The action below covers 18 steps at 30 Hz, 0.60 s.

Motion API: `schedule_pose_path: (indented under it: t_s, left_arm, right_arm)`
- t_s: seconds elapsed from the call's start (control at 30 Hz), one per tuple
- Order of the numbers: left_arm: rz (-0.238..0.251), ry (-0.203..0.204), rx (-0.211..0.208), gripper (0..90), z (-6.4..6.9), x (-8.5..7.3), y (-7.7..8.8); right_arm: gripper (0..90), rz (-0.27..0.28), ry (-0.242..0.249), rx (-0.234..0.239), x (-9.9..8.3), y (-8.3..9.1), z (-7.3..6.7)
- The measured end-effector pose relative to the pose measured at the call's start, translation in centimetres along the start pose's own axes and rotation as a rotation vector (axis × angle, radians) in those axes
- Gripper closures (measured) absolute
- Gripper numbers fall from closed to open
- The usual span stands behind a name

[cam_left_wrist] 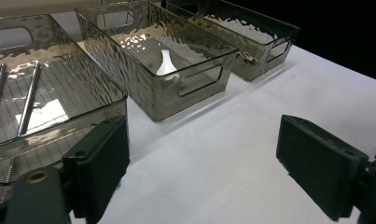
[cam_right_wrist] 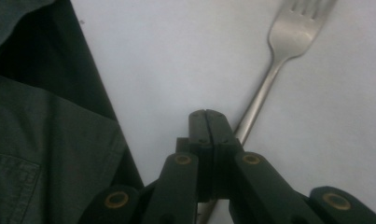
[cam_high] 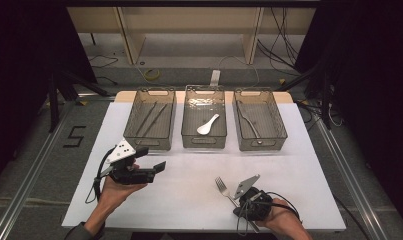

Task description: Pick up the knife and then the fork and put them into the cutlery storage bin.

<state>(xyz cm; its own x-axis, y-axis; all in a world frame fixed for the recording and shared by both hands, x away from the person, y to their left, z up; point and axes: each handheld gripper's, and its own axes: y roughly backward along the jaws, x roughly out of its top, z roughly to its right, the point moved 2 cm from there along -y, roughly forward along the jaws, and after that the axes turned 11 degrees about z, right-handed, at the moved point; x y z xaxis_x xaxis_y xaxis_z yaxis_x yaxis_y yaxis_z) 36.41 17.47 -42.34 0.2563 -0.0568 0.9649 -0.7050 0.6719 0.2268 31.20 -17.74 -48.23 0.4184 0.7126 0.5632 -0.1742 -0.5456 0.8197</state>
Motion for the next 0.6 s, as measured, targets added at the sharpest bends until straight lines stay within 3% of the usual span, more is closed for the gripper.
schedule_pose_path:
  t_s: [0.4,0.6]
  left_arm:
    - [-0.002,0.001,0.000,16.6,0.0,0.0,-0.1]
    - [0.000,0.000,0.000,16.6,0.0,0.0,-0.1]
  right_arm:
    - [90.0,-0.053,-0.017,-0.114,-0.7,1.2,2.5]
    - [90.0,-0.058,-0.024,-0.110,-0.3,1.5,2.9]
